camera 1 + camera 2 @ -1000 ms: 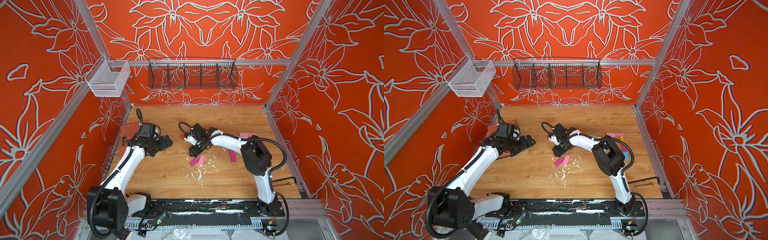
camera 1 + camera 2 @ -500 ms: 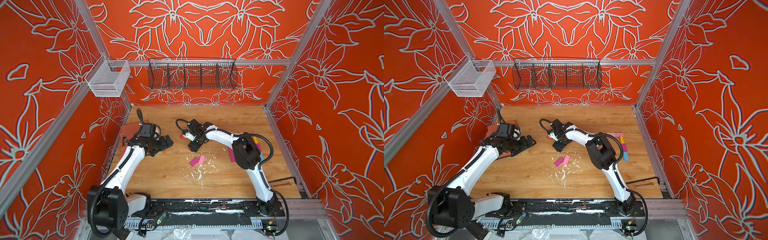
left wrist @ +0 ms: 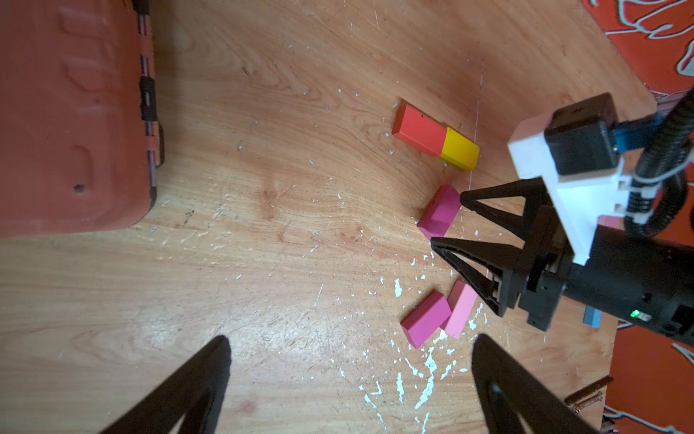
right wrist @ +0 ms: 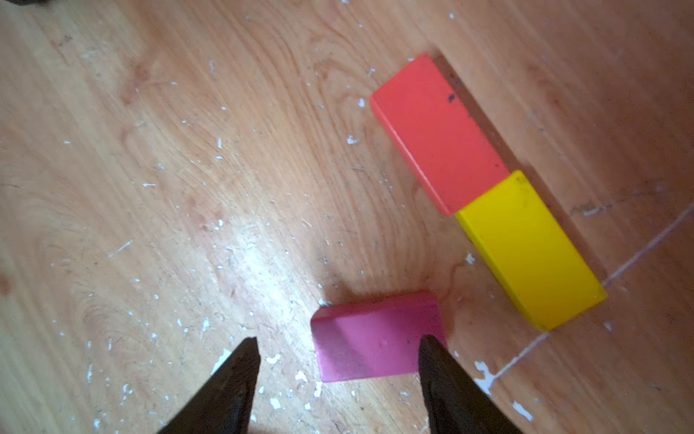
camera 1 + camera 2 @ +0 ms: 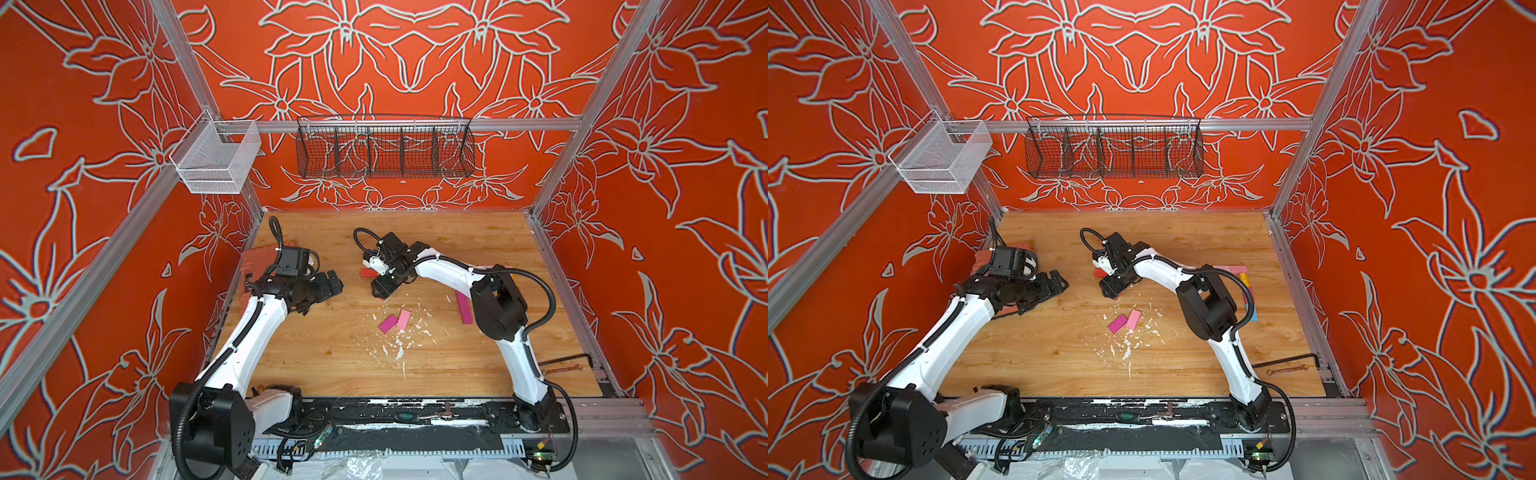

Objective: Assemble the number 7 with building blocks
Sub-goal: Place the building block at the center of the board, then assemble the building block at the center of the board.

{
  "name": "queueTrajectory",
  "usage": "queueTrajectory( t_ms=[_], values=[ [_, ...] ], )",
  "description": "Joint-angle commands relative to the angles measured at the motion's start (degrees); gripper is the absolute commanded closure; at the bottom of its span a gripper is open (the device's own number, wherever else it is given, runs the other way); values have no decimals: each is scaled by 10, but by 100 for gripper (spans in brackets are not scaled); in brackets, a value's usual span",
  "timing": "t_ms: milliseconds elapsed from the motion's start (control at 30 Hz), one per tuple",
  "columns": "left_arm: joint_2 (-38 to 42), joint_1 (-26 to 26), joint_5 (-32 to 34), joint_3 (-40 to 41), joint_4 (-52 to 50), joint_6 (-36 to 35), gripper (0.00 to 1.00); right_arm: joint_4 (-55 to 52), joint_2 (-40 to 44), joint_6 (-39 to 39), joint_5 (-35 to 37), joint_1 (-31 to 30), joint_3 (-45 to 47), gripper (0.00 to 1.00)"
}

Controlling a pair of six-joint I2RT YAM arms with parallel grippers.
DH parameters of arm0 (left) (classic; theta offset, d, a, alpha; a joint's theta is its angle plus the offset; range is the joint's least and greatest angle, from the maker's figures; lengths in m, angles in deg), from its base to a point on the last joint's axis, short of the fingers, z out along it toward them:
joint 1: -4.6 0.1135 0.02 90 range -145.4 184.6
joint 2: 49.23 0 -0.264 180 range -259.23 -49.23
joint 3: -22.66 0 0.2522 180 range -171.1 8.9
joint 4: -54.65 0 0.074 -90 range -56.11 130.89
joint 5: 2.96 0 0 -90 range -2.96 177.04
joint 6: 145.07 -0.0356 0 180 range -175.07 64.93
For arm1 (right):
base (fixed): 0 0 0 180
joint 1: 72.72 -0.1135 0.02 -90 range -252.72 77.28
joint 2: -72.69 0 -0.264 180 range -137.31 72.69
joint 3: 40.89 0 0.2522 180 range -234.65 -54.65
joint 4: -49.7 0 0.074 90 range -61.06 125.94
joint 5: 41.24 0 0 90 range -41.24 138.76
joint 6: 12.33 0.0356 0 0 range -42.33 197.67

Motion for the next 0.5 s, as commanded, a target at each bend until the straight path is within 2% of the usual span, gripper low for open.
queueTrajectory(
  t_ms=[0,200,467],
  values=[
    [18,2,13,-16,-33,-6,2,-3,-20,22,-41,-8,-36,34],
    [31,3,16,-9,-37,-11,2,-19,-43,29,-53,-15,-59,43],
    [30,3,8,-6,-31,-9,3,-28,-32,22,-54,-19,-27,45]
  ],
)
